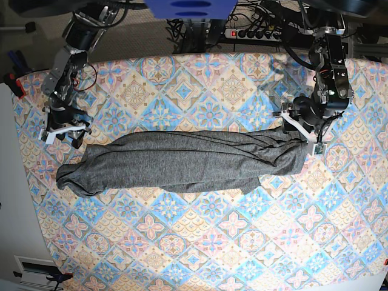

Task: Layout the t-shirt on the table in an organized manner, then fold the t-shirt properly
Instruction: 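Grasp the shirt's ends again with both grippers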

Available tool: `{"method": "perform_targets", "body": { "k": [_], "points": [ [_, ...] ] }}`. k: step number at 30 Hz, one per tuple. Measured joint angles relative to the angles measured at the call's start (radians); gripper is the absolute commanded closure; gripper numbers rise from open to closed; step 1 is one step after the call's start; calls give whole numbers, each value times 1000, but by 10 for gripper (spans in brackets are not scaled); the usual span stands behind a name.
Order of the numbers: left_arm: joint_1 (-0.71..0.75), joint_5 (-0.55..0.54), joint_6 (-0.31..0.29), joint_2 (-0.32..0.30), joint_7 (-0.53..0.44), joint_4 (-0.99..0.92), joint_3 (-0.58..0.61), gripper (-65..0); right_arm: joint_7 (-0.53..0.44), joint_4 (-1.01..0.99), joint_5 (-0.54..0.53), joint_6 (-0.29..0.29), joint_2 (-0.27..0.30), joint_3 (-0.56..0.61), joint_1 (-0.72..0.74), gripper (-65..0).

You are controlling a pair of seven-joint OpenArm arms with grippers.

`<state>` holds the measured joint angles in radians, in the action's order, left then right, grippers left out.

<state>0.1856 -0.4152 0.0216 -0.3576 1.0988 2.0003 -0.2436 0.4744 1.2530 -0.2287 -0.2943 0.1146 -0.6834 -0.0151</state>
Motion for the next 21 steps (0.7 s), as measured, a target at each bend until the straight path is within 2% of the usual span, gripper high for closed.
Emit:
{"method": "perform_targets", "body": {
  "k": [3,6,15,21],
  "points": [
    [3,1,0,0,0,0,0,-318,8,20,0,-58,-16,0,3,-371],
    [5,1,0,0,-2,0,3,-318,12,21,0,-65,-41,3,4,-371],
    [6,1,0,0,1,0,6,-318,11,26,1,-58,-51,2,1,-371],
    [6,0,0,0,0,0,7,-318,165,158,9,-60,-53,2,-1,-371]
  ]
}}
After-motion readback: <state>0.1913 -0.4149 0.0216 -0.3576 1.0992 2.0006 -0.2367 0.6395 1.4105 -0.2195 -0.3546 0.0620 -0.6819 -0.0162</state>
